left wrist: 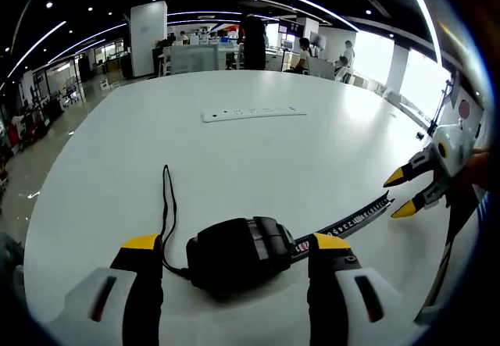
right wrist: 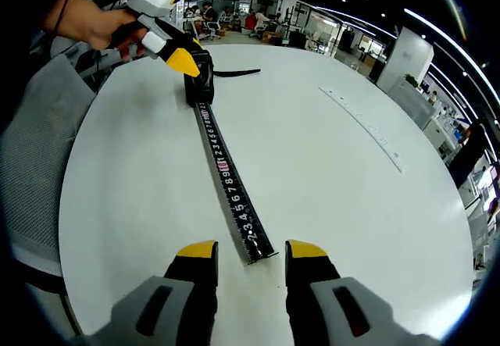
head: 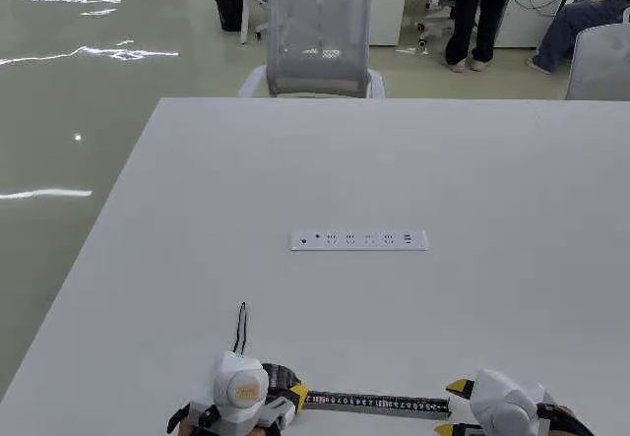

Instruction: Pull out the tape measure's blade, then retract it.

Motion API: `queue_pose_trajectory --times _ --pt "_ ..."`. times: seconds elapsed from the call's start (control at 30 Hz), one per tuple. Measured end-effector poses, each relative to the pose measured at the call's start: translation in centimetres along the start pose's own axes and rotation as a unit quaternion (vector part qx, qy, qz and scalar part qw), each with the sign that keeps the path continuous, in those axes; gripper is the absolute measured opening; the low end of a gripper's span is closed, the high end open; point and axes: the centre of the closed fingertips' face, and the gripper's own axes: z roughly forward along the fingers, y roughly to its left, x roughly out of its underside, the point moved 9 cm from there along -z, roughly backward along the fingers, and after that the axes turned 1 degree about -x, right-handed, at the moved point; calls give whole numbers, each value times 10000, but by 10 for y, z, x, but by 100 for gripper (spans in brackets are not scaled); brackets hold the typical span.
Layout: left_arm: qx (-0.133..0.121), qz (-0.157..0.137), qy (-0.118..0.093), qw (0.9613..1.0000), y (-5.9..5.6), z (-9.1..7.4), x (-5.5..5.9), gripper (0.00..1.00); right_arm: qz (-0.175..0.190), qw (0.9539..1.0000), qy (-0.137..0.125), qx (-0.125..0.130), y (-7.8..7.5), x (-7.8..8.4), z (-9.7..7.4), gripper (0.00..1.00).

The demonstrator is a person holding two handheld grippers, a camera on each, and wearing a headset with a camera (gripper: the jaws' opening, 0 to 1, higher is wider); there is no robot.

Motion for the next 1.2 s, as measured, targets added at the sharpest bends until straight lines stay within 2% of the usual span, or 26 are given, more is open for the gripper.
queue_pose_trajectory --times 0.07,0.1,0.27,0.33,0.43,0.57,0.63,0.73,0.97,1.2 --pt "-37 -1 1 10000 -1 1 -1 72 -84 9999 62 -1 1 1 2 26" --pt "-97 63 23 9999 0 3 0 71 -219 9997 61 80 -1 0 2 25" --pt "-208 76 19 9998 0 6 2 68 -154 9997 144 126 -5 1 3 17" --pt "-232 124 -36 9996 -2 9 2 67 -171 9996 181 118 -5 1 3 16" --pt "-305 30 -36 9995 -5 10 2 67 -217 9995 217 68 -6 1 4 15" --pt "-357 81 -42 9993 -12 10 3 59 -308 9990 314 21 -6 0 4 13" --pt "-515 179 -82 9985 -15 9 4 57 -200 9993 327 9 -7 0 4 13" --pt "-546 183 -102 9983 -14 10 4 56 -187 9992 346 5 -7 0 4 13" --pt "-478 164 1 9987 -12 9 2 55 -135 9992 380 -60 -8 0 5 13" --pt "-616 289 -38 9977 -15 9 3 54 -165 9991 396 -67 -6 -1 6 13"
